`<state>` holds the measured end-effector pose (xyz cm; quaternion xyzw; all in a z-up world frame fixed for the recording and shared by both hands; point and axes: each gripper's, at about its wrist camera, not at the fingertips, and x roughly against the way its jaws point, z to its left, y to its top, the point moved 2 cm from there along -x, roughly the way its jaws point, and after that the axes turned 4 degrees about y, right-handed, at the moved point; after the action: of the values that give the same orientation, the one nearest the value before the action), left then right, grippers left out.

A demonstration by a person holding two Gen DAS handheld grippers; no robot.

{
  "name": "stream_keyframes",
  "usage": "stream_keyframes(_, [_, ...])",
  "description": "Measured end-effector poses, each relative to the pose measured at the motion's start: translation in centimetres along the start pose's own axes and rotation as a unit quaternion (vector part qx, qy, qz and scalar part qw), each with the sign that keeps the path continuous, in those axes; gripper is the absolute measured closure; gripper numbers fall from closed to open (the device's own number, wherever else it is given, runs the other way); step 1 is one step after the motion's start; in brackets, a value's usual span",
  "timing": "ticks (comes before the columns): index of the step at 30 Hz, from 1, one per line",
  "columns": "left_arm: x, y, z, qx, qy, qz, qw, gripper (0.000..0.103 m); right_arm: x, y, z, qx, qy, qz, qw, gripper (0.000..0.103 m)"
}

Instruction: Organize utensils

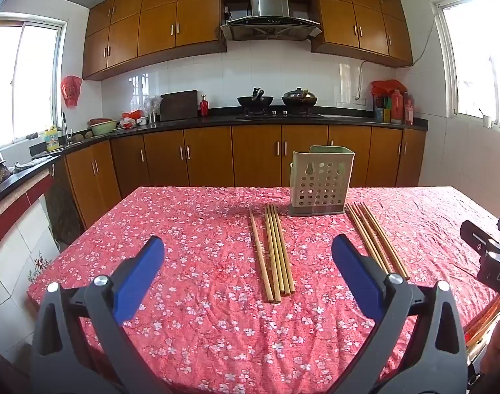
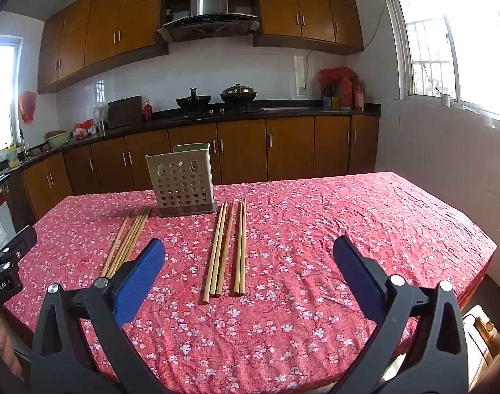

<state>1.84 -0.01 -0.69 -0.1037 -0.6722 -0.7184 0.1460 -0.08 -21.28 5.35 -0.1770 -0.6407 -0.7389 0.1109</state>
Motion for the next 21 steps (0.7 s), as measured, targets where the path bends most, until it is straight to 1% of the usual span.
stream_keyframes(21, [-0.01,0.0,0.02,0.002,0.0,0.001,1.0,0.004,0.15,0.13,0.04,0.001,0.0,-0.001,1.0,0.002])
